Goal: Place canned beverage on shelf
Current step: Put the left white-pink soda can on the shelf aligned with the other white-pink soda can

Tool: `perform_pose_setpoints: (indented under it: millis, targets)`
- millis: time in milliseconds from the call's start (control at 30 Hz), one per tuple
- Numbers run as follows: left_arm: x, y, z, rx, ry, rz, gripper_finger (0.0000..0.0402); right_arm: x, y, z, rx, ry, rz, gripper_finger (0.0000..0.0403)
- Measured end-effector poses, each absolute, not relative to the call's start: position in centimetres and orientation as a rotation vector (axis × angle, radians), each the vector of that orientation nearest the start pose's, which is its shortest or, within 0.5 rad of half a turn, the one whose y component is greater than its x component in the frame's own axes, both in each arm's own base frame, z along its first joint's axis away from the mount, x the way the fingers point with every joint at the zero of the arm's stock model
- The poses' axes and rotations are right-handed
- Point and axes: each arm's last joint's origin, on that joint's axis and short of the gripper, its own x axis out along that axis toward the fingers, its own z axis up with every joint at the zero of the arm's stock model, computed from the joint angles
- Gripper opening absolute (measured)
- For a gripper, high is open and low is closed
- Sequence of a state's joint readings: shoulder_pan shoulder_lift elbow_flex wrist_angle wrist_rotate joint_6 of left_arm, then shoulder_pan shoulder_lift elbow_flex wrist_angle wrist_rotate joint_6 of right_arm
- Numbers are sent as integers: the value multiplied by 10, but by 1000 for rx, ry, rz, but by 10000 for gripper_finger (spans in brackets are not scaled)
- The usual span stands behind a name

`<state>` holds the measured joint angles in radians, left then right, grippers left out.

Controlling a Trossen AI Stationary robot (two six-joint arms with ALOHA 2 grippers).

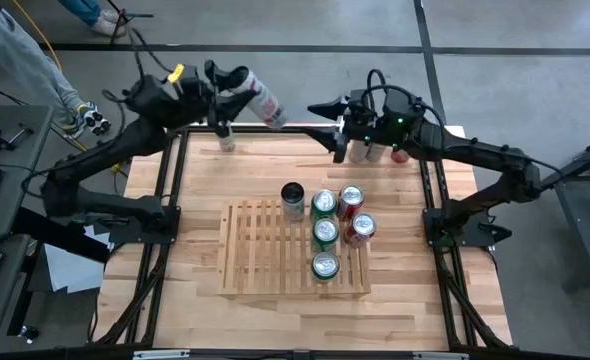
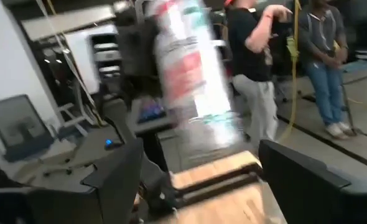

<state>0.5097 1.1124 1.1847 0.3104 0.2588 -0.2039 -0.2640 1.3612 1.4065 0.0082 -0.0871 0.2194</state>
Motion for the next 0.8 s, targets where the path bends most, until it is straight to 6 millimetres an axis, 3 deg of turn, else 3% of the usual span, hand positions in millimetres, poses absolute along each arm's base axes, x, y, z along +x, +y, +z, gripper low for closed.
perform_pose_setpoints:
  millis: [267,533,633,800]
  targets:
    - [171,79,467,-124,-366,75,232,247,-86,462,175,-117,-262,306]
    - [169,21,468,-210,-298,-291,232,209,-86,471,145,-83,-390,307]
    - [180,3,457,-219,-202,-313,232,201,-86,471,141,-61,-430,307]
    - [215,-16,426,-153,6,-215,232,197,-91,466,150,-10,-480,307]
